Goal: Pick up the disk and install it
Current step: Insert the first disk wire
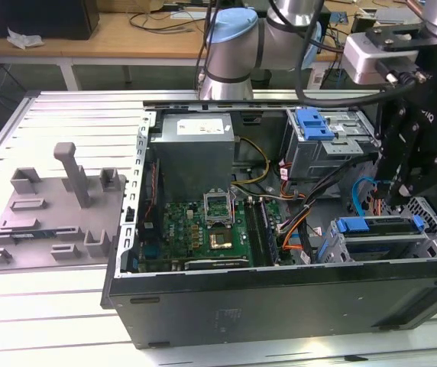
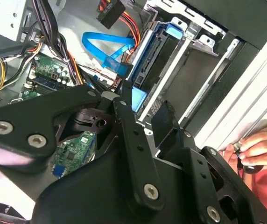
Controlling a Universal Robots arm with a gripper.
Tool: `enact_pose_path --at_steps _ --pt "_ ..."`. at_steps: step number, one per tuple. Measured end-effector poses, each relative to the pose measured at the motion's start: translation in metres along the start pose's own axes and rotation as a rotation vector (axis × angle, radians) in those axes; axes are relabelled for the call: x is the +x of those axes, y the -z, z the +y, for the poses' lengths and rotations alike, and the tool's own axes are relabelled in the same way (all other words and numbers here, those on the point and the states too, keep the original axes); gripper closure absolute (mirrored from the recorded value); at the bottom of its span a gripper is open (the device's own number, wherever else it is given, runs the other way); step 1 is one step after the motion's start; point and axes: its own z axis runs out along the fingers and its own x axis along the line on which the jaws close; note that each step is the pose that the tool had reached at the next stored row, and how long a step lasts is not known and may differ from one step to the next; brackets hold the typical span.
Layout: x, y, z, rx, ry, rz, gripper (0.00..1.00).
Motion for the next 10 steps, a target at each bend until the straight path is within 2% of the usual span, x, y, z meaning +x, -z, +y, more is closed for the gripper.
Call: enact_pose_path --at_steps 1,3,5,6,7,8,10 --pt "-0.0008 -0.0006 -0.006 -0.0049 0.0 0.0029 0.56" --pt "-0.0014 -0.0011 -0.0124 -0.0155 0.0 0.0041 0.56" --pt "-0.0021 -0.0018 -0.0192 -0.0328 0.001 0.0049 0.56" --pt "-0.0026 -0.0022 -0.0239 -0.0447 0.001 0.0056 0.56" --pt "-0.0028 -0.0023 -0.0253 -0.0489 -0.001 0.0065 0.56" --pt "-0.003 -0.0025 -0.0267 -0.0528 -0.003 0.0086 0.56" --pt "-0.003 -0.0027 -0.0294 -0.0603 -0.015 0.0205 0.56"
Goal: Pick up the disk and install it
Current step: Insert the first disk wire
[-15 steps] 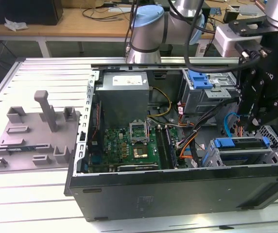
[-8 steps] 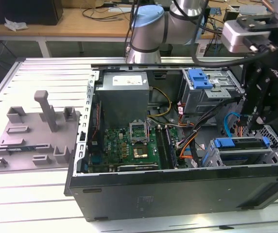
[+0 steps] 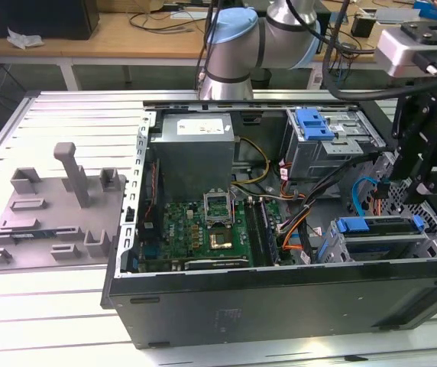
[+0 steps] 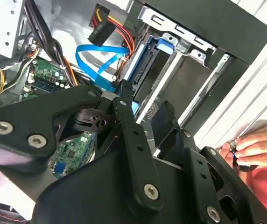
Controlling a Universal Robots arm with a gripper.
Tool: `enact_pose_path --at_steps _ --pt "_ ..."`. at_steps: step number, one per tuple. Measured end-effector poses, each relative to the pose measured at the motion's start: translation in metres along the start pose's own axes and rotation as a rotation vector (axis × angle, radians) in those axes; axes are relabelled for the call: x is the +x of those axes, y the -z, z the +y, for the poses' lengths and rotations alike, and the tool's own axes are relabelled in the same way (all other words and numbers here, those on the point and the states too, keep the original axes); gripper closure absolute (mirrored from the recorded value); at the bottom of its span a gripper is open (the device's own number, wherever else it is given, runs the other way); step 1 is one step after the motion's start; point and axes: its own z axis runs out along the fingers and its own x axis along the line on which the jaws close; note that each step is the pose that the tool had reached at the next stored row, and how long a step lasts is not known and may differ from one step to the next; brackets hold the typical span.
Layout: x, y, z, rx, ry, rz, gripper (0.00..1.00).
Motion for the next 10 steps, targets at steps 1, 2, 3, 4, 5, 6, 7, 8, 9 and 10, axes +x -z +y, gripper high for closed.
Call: enact_pose_path --at_steps 1,2,3,4,5,6,7,8,9,10 --pt "0.0 -0.0002 -0.0012 -0.0014 -0.011 0.0073 0.56" --pt "-0.0001 -0.0002 -0.002 -0.0022 -0.018 0.0121 0.56" --pt "-0.0001 -0.0002 -0.0031 -0.0029 -0.024 0.0181 0.56" --pt "-0.0003 -0.0002 -0.0044 -0.0033 -0.027 0.0227 0.56" --pt "-0.0007 -0.0002 -0.0066 -0.0051 -0.028 0.0285 0.56" --pt "-0.0035 -0.0003 -0.0113 -0.0213 -0.026 0.0537 0.56" --pt "-0.0057 -0.0003 -0.0131 -0.0411 -0.024 0.0765 0.56" --pt "-0.0084 -0.0003 -0.0142 -0.0575 -0.023 0.0986 0.56" --pt "-0.0099 -0.0003 -0.015 -0.0637 -0.023 0.1113 0.56" --pt "-0.0112 -0.0002 -0.0159 -0.0678 -0.022 0.1242 0.56"
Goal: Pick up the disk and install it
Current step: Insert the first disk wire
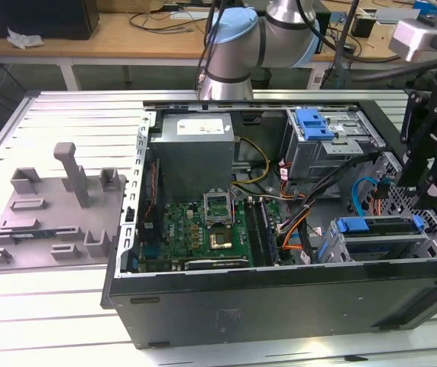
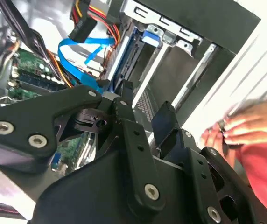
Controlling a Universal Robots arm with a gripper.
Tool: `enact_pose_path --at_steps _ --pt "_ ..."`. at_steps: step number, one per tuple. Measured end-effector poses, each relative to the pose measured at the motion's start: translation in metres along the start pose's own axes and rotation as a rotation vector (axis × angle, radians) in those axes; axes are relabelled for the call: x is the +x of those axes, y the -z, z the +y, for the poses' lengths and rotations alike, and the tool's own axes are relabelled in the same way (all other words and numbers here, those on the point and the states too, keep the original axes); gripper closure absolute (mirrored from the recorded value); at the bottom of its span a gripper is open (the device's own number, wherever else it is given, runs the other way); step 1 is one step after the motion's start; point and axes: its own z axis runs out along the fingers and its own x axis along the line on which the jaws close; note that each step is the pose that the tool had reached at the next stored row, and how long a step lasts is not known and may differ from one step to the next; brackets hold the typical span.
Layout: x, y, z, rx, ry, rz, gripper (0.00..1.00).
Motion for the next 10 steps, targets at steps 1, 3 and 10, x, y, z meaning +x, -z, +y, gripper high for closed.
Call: enact_pose_path --at_steps 1,3,10 --pt "-0.0011 0.0002 -0.0013 -0.0013 0.0 0.0112 0.56" --pt "-0.0022 -0.0004 -0.0039 -0.002 -0.008 0.018 0.56" --pt "-0.0028 -0.0035 -0.0057 -0.0149 -0.087 0.0156 0.56"
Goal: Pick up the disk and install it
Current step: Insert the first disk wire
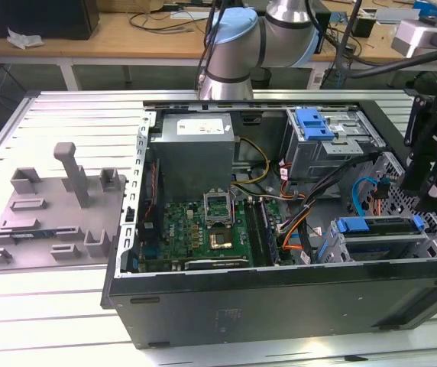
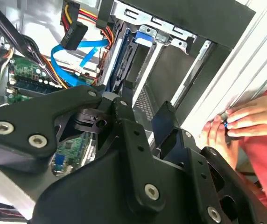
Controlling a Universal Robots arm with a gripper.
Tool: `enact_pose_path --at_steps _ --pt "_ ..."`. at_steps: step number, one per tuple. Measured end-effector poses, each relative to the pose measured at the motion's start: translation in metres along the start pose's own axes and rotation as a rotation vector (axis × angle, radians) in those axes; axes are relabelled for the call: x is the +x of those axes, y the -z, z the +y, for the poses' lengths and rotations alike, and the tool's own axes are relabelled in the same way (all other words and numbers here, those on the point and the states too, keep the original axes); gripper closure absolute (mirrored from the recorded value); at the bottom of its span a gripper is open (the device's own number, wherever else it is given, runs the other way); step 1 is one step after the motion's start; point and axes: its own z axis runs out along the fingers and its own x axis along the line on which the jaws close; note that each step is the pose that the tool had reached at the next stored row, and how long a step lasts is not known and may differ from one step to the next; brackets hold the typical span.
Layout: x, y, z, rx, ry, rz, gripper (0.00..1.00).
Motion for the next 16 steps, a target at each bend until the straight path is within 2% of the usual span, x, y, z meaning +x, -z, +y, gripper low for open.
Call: enact_pose_path --at_steps 3,6,10,14,15,16 --pt "-0.0004 -0.0015 -0.0004 -0.0099 -0.057 -0.0022 0.56" --pt "-0.0006 -0.0022 -0.0009 -0.0158 -0.091 -0.0033 0.56" --pt "-0.0016 -0.0026 -0.0022 -0.0207 -0.123 -0.0031 0.56" --pt "-0.0019 -0.0026 -0.0022 -0.0206 -0.124 -0.0014 0.56" --pt "-0.0035 -0.0025 -0.002 -0.0199 -0.124 0.0027 0.56" --pt "-0.0086 -0.0015 -0.0013 -0.0171 -0.126 0.0223 0.56"
